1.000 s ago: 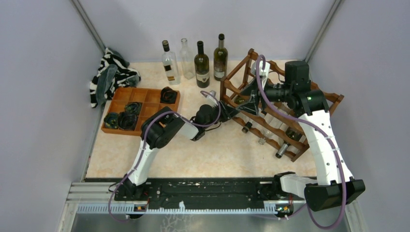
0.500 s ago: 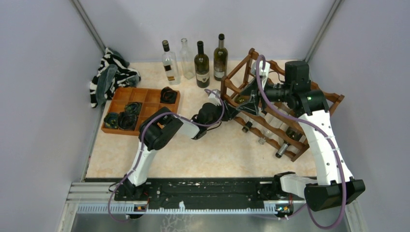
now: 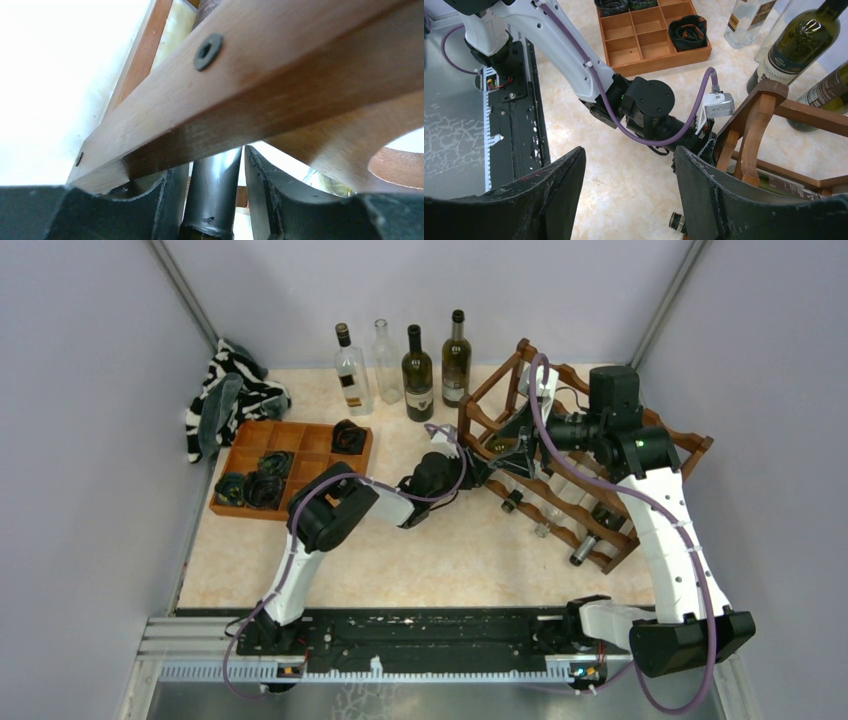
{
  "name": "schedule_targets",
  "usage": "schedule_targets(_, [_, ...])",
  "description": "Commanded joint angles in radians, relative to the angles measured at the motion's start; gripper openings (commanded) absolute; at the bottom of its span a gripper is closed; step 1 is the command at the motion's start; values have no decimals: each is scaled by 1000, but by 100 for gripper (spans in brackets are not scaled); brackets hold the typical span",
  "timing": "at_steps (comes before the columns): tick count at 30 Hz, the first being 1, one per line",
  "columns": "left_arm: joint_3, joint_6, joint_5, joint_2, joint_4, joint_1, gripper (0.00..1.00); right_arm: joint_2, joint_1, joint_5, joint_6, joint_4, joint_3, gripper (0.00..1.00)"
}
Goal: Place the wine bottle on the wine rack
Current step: Adjust the wine bottle in the wine rack.
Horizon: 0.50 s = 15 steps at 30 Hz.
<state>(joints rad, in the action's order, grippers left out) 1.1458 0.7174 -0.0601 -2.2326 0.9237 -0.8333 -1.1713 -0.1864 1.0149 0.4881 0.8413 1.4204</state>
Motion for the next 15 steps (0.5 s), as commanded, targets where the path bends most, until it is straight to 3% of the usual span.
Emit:
schedule_targets(1, [23, -111, -78, 34, -70, -10, 53, 33, 6, 23, 16, -17, 10, 65])
schedule_targets(15, [-39, -131, -96, 87, -25, -11, 63, 34, 5, 23, 20, -13, 8, 65])
